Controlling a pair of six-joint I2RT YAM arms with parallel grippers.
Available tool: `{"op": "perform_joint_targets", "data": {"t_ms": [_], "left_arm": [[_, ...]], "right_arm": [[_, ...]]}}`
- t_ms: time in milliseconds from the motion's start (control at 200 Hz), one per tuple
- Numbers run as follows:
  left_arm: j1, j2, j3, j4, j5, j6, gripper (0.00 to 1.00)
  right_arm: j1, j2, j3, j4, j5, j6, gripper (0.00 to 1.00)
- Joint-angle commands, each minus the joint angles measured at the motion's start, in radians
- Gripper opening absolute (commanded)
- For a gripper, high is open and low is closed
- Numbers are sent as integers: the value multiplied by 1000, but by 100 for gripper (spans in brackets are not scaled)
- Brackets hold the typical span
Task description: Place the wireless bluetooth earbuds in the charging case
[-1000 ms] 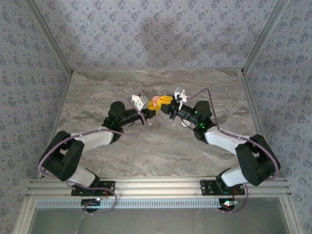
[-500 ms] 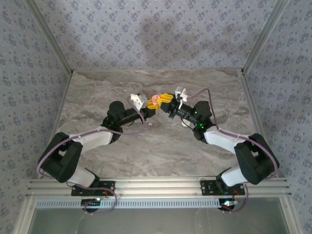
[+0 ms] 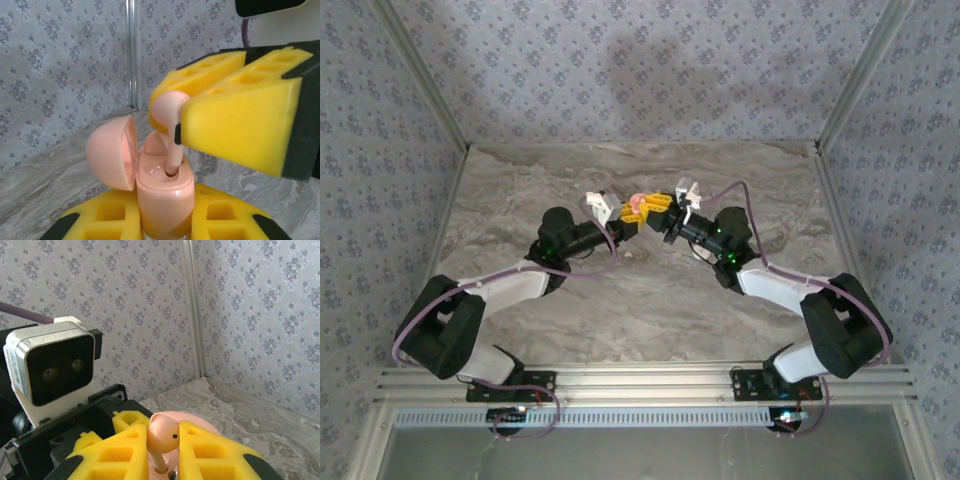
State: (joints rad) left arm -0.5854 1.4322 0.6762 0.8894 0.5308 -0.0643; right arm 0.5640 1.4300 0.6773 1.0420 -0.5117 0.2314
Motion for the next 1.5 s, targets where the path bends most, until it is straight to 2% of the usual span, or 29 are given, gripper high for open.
{"op": "perform_joint_targets", "data": {"t_ms": [0,435,790,1024,1274,1354,1494], "left_arm": [[-5,-55,40,72,-27,-1,10],[-5,-71,43,46,3,12,10],[-11,-109,40,-111,-3,145,10],[-11,-121,27,-260,-28,305,10],[-11,-120,13,-308,-13,420,10],[-11,-121,10,-305,6,445,9],[-12,-116,10,-293,31,459,9]], "right_arm": [[11,-43,-33,-108,-23,-45,18],[17,-78,19,-215,-10,-105,21],[17,-96,94,-277,-39,-134,19],[15,-221,130,-528,-73,-244,18],[13,-313,189,-883,-86,-414,18],[14,-313,200,-938,-87,-442,18],[16,-293,203,-924,-91,-448,18]]}}
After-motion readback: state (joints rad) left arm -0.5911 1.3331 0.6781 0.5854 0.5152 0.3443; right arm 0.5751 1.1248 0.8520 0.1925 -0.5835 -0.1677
